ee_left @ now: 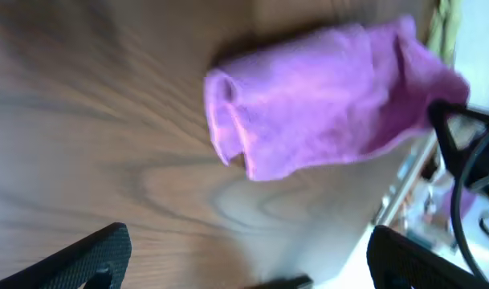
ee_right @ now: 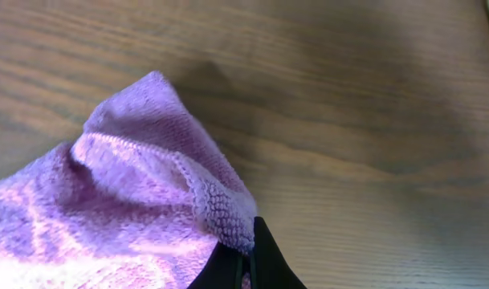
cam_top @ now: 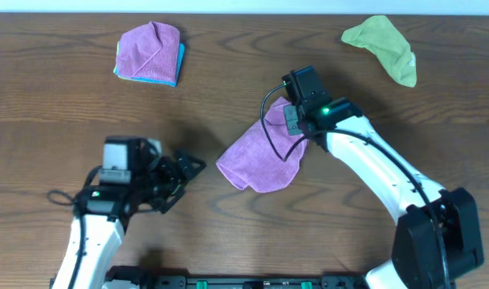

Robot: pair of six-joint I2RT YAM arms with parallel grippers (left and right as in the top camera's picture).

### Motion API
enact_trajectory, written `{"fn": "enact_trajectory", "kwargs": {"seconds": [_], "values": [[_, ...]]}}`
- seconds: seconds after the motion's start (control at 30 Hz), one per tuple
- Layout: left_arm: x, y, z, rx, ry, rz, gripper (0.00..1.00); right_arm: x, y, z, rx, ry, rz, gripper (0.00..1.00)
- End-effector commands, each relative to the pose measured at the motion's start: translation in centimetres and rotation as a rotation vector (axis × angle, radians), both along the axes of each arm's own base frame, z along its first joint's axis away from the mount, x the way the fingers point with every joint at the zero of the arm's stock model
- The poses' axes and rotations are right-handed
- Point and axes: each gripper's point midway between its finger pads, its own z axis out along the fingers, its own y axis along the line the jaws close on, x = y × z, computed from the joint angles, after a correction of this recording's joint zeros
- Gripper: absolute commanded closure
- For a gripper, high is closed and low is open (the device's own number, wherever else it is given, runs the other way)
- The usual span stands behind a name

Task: Fold the cloth
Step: 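Reach the left gripper to the purple cloth's left edge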

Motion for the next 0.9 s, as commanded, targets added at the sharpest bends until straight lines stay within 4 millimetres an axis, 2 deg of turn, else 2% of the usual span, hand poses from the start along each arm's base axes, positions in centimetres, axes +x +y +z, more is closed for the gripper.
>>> {"fn": "enact_trajectory", "kwargs": {"seconds": [0.0,0.2,0.43,0.57,0.7,0.87], "values": [[0.0,-2.0,-0.5,-0.011,0.033,-0.015,0.05,1.1,-0.9,1.7,0.007,-0.061,-0.054,0.99],[0.8,-5.5,-1.5,-0.013,-0.015,-0.054,0.05,1.1,-1.2,1.9,0.006,-0.066,-0.062,0.99],[-0.3,-7.9,-5.1,-0.101,0.03,-0.011,0.05,1.3,-1.2,3.4,0.04,-0.108,-0.085,0.99],[-0.4,-8.9,-5.7,-0.163,-0.01,0.02,0.05,1.4,-1.0,3.8,0.052,-0.121,-0.082,0.99],[-0.6,-9.4,-6.3,-0.156,-0.014,0.072,0.05,1.4,-0.7,3.7,0.067,-0.117,-0.073,0.99],[0.0,-11.2,-6.1,-0.17,-0.068,0.102,0.05,1.2,0.2,3.5,0.11,-0.096,-0.046,0.99]]}}
